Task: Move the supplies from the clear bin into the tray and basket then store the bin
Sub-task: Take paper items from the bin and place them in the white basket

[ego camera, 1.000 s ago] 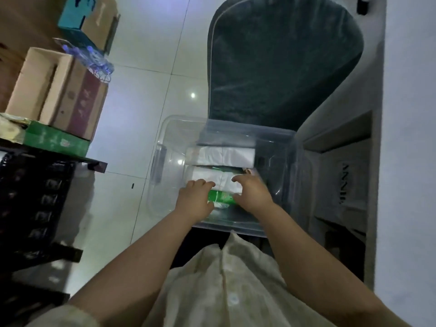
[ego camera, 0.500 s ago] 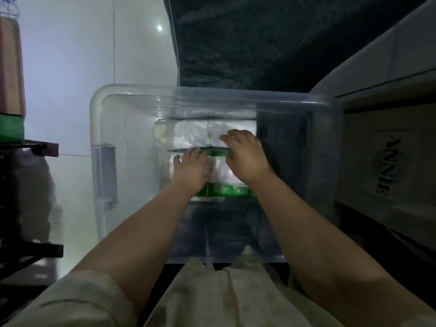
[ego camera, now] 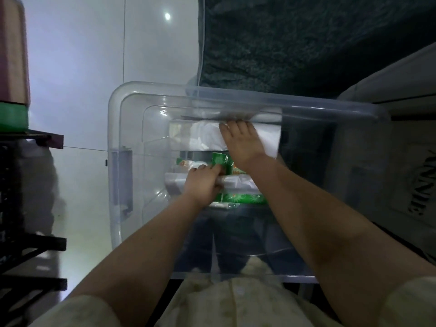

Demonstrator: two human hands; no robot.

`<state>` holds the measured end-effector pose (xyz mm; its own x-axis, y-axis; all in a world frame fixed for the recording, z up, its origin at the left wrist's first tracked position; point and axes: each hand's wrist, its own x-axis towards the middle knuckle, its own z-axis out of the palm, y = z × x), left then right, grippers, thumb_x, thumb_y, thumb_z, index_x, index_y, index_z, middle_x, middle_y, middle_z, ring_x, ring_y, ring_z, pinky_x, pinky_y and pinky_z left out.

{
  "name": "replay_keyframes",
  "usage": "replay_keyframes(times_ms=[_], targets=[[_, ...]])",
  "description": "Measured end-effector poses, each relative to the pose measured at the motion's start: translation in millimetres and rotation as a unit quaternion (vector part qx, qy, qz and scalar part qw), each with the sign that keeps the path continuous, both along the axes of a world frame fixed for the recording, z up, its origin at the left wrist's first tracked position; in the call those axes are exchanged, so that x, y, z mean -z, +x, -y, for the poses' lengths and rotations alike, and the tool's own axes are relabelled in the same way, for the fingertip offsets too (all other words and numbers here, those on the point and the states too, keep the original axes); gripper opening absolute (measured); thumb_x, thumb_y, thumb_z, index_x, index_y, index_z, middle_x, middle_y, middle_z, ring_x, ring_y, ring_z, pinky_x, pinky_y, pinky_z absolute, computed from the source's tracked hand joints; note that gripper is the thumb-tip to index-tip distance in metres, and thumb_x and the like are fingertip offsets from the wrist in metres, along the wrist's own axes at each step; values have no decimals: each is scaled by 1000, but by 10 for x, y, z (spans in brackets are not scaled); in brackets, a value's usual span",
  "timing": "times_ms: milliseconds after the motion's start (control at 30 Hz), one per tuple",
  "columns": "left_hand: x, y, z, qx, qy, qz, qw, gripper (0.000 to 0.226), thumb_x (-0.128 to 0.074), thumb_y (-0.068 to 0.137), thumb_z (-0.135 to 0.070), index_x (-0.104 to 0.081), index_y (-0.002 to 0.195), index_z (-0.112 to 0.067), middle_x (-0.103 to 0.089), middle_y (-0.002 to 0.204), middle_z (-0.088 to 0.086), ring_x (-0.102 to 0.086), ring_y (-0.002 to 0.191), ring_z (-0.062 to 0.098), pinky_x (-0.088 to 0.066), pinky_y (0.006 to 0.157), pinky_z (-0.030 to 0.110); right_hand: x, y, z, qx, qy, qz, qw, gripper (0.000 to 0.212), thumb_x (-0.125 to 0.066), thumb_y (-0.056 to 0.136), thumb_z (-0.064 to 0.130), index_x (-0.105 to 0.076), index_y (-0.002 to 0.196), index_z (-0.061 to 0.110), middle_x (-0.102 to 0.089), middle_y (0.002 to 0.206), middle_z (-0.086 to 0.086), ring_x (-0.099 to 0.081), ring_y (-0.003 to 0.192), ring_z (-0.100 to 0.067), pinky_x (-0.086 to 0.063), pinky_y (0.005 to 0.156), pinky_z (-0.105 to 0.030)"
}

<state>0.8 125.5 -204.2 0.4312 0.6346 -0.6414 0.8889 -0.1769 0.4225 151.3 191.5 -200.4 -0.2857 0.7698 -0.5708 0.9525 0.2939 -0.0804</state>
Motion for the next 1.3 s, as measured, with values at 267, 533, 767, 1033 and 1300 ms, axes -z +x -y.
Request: replay_keyframes(times_ms=[267, 533, 767, 1033, 1300], targets=[[-46, -101, 106, -32, -24, 43, 998, 32, -65, 76, -21, -57, 106, -21, -65, 103, 5, -57, 97, 30, -38, 81, 38, 208, -94, 97, 89, -35, 36, 995, 49, -64, 76, 14, -46, 122, 9, -46, 123, -16, -41, 112, -34, -32, 96, -43], [-620, -114, 92, -62, 67, 85, 992, 21, -61, 80, -17, -64, 100, -22, -68, 94, 4, -57, 91, 29, -37, 78, 37, -363, 35, 228, 153, -7, -133, 979, 36, -58, 82, -2, -49, 114, 11, -61, 105, -13, -57, 95, -34, -34, 66, -33], [-1795, -9, -79, -24, 186, 95, 978, 21, -66, 82, -18, -66, 102, -24, -68, 98, 0, -57, 95, 27, -38, 80, 37, -1673, 259, 140, 128, 112, -205, 964, 32, -61, 77, -2, -64, 106, 13, -68, 94, -14, -60, 86, -34, -42, 69, -36], [-3193, 107, -135, 23, 342, 153, 927, 27, -79, 70, -11, -68, 94, -18, -70, 87, 1, -63, 82, 28, -48, 71, 38, -3287, 433, 197, 118, 193, -202, 953, 27, -58, 80, 9, -67, 103, 19, -71, 94, -10, -60, 89, -34, -47, 75, -40], [-3865, -10, -187, 92, 409, 264, 869, 23, -70, 76, -13, -69, 99, -16, -72, 98, 1, -64, 94, 26, -49, 79, 39, -4144, 280, 707, 243, 305, -167, 905, 18, -63, 79, 14, -65, 96, 19, -67, 80, -9, -59, 76, -32, -42, 65, -37]])
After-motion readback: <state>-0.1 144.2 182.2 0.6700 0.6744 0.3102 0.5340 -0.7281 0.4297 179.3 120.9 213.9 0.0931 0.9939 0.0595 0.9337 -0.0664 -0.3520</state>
